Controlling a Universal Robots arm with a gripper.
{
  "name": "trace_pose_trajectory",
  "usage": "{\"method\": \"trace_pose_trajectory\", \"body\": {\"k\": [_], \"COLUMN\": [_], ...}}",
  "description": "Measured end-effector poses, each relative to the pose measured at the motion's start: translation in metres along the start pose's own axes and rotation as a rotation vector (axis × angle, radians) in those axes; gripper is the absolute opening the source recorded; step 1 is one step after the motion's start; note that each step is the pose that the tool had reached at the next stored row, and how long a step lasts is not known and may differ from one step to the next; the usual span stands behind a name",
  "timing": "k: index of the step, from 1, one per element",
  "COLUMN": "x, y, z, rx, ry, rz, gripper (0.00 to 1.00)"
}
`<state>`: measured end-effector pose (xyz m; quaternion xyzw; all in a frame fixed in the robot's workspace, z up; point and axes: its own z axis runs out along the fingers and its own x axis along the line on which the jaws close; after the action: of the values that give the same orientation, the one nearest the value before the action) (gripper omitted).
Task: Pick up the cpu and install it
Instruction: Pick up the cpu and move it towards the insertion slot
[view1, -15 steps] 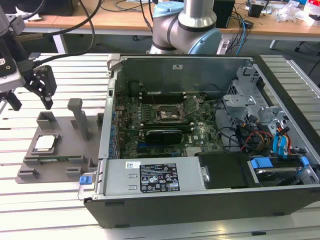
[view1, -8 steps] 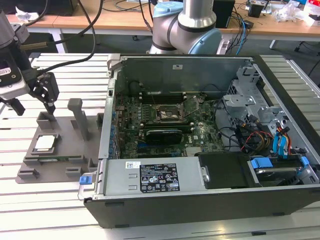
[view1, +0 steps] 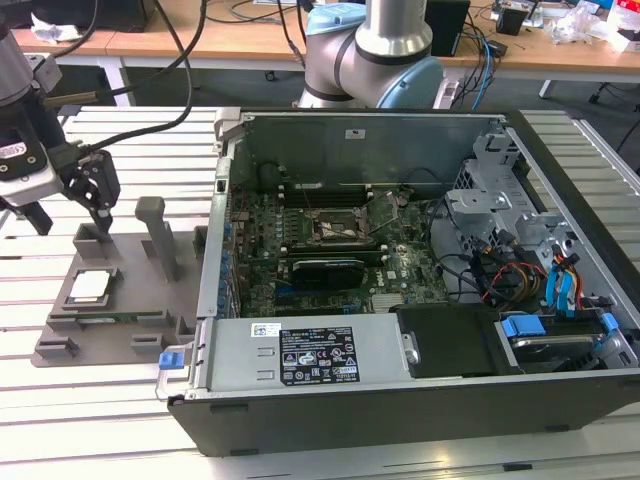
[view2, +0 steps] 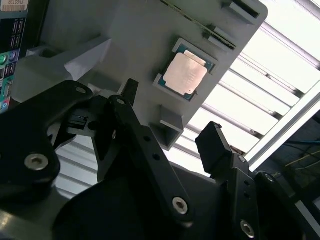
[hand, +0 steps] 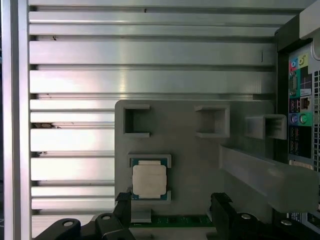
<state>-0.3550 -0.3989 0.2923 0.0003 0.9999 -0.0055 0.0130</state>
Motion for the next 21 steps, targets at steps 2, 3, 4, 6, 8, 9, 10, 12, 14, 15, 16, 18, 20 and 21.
{"method": "trace_pose_trajectory", "body": {"k": [2,3,4,6,8,9,10,12,14,15,16,18,20,21], "x": [0.0000,0.0001,0.0001,0.0001,0.0001,0.0002,0.0002,0.0002,0.0002,0.0003,0.0003,0.0003,0.0004,0.0004], "y": [0.0000,0.0000,0.0000,0.0001,0.0001,0.0001,0.0001,0.0001,0.0001,0.0001,0.0001,0.0001,0.0001,0.0001], "z": [0.0019,0.0027,0.0032,0.0043,0.0054,0.0059,0.0066,0.0076,0.0092,0.0096,0.0101,0.0121,0.0131,0.0142], "rx": [-0.0001,-0.0001,-0.0001,0.0000,0.0000,-0.0001,-0.0001,-0.0001,-0.0001,0.0000,0.0000,-0.0001,0.0000,0.0000], "ry": [-0.0001,0.0000,0.0000,0.0000,0.0000,0.0000,0.0000,0.0000,-0.0001,0.0000,0.0000,-0.0001,0.0000,0.0000], "rz": [0.000,0.000,0.000,0.000,0.000,0.000,0.000,0.000,0.000,0.000,0.000,0.000,0.000,0.000], "gripper": [0.74,0.74,0.74,0.74,0.74,0.74,0.74,0.74,0.74,0.74,0.74,0.74,0.74,0.74]}}
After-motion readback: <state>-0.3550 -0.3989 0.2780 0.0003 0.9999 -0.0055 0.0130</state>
